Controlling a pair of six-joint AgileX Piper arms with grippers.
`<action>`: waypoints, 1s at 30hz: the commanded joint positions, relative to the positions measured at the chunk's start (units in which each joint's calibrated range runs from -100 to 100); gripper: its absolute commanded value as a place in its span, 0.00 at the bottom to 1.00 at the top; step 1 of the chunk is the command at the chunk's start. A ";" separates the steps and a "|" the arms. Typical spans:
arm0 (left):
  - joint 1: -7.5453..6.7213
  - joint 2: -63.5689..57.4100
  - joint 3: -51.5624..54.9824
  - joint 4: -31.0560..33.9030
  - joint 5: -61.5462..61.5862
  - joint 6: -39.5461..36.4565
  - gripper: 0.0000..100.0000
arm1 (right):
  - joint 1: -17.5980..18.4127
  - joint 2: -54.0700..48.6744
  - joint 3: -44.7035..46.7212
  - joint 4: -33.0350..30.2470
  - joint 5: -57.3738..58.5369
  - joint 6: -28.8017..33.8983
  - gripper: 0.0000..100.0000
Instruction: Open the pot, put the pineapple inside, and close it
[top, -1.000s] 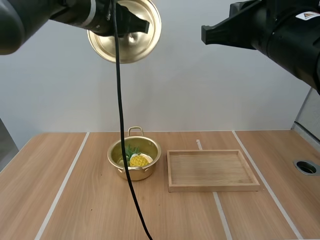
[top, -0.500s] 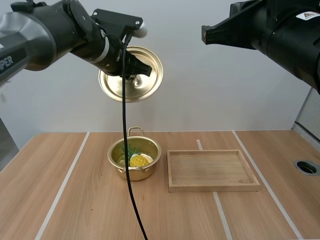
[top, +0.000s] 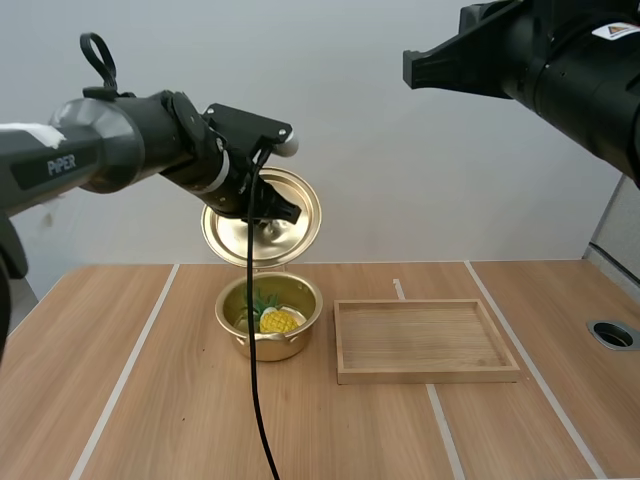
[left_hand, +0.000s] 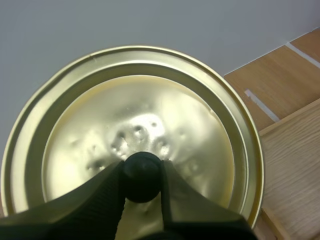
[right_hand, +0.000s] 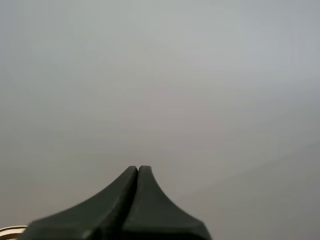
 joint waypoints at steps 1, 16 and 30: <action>-0.07 0.01 3.76 -1.80 -6.17 1.73 0.00 | -0.28 -0.55 0.12 -0.35 0.65 0.13 0.00; -0.07 4.45 9.28 -4.33 -6.28 4.68 0.00 | -0.28 -0.55 0.12 -0.35 9.06 0.13 0.00; -0.07 11.33 9.41 -4.31 -2.50 6.12 0.00 | -0.28 -0.55 0.12 -1.09 9.07 0.13 0.00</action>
